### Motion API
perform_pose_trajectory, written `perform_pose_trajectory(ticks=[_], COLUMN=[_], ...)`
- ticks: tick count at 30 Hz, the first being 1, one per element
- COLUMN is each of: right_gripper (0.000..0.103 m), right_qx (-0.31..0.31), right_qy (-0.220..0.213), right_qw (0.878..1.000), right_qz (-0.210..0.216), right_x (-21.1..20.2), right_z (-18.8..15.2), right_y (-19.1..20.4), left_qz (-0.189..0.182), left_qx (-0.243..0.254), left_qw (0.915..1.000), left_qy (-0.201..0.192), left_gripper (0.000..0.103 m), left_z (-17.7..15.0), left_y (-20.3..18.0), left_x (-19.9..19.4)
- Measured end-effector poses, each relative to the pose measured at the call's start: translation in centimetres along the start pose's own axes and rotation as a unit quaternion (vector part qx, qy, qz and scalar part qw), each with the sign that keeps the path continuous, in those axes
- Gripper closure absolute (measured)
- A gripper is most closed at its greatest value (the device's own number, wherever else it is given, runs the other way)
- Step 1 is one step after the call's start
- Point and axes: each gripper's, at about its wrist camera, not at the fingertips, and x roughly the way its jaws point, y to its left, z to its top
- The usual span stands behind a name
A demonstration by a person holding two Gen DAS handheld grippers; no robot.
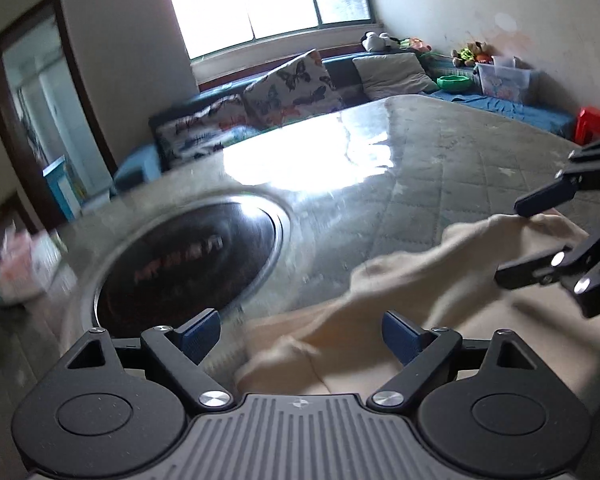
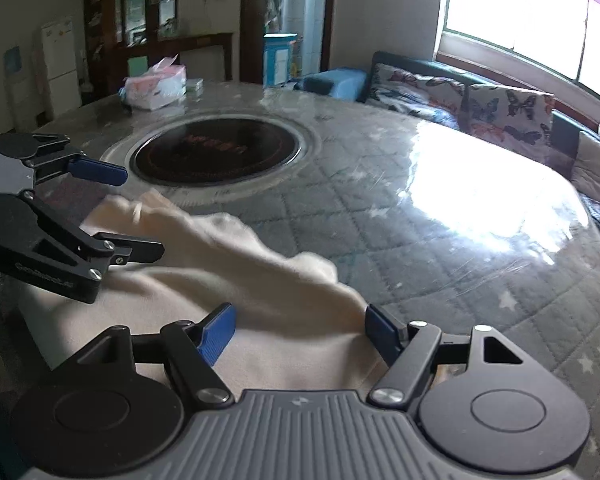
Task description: Fold clothes
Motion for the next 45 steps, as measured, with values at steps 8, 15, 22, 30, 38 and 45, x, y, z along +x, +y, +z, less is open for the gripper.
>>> perform_pose_trajectory(ticks=[8,15,22,30,38,45], right_gripper=[0.030,0.023,0.018,0.019,0.017,0.016], right_qx=[0.028,0.068,0.047,0.035,0.047,0.080], right_qy=[0.017,0.030,0.025,-0.002,-0.009,0.002], right_qw=[0.999,0.996,0.997,0.999,0.998,0.996], right_qz=[-0.032,-0.039,-0.053,-0.029,0.034,0.028], right_x=[2.1,4.0,5.1,1.6,-1.6,-1.7], right_z=[1.6,1.9,2.4,2.1,-0.9,-2.9], right_y=[-0.6,-2.2,-2.5,-1.7,-0.9,-2.9], left_qz=[-0.006,-0.008,0.007,0.008,0.003,-0.011], left_qx=[0.015,-0.011,-0.023,-0.024,-0.048,-0.061], left_qw=[0.9995,0.9992,0.9989,0.9992,0.9988,0.9981], left_qy=[0.026,0.038,0.040,0.030,0.005,-0.006], left_gripper=[0.010,0.007,0.002,0.002,0.000,0.000], left_z=[1.3,1.5,1.8,1.8,1.9,1.0], left_y=[0.1,0.9,1.3,1.4,1.6,1.4], left_x=[3.0,3.9,4.6,3.5,0.6,-1.9])
